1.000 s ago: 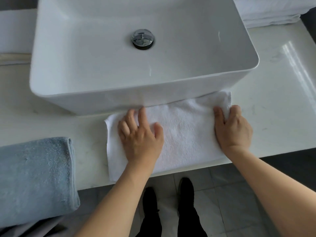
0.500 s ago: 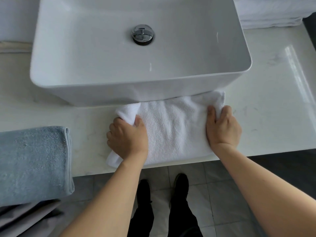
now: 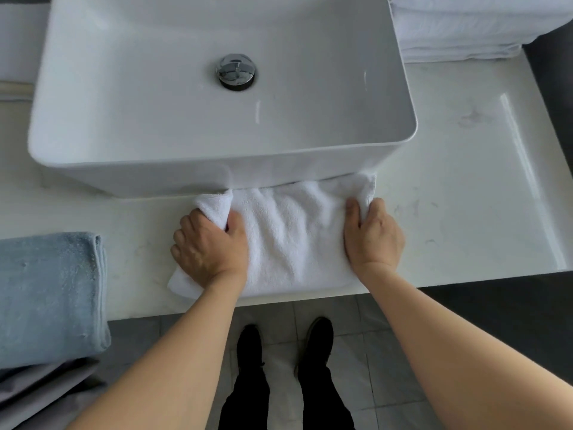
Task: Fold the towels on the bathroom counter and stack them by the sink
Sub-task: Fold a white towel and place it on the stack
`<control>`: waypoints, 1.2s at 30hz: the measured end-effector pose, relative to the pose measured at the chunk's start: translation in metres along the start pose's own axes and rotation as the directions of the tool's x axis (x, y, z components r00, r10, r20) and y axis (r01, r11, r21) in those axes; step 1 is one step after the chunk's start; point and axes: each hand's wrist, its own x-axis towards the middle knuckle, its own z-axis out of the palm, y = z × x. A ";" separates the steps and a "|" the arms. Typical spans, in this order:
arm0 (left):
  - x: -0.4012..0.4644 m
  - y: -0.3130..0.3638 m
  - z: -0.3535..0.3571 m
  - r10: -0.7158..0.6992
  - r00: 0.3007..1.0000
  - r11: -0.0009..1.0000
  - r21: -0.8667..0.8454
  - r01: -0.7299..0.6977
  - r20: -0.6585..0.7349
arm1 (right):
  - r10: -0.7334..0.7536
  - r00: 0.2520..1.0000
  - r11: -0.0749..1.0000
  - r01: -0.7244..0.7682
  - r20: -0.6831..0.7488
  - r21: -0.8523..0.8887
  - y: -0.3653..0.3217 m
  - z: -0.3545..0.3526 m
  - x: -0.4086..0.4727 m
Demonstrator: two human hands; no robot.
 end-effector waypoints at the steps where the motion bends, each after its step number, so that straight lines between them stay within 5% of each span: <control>1: -0.001 0.002 -0.005 -0.009 1.000 1.000 -0.017 0.009 0.030 | 0.015 0.999 0.999 -0.016 0.051 0.033 0.001 -0.006 -0.002; 5: -0.024 0.026 -0.020 0.027 0.982 0.969 -0.248 0.020 0.187 | 0.145 0.978 0.901 -0.194 0.153 0.388 0.018 -0.043 -0.005; 10: -0.095 0.102 -0.044 0.283 0.849 0.855 -0.519 -0.011 0.447 | 0.257 0.965 0.859 -0.252 0.050 0.447 0.062 -0.121 0.008; 16: -0.122 0.184 -0.073 0.309 0.713 0.676 -0.672 0.301 0.630 | 0.368 0.930 0.737 -0.307 0.024 0.602 0.095 -0.195 0.032; 22: -0.095 0.236 -0.082 0.355 0.697 0.531 -0.748 0.398 0.623 | 0.359 0.932 0.605 -0.272 0.048 0.749 0.085 -0.218 0.063; 36: -0.017 0.340 -0.058 0.297 0.738 0.377 -0.785 0.492 0.606 | 0.286 0.942 0.748 -0.104 -0.178 0.655 0.067 -0.224 0.201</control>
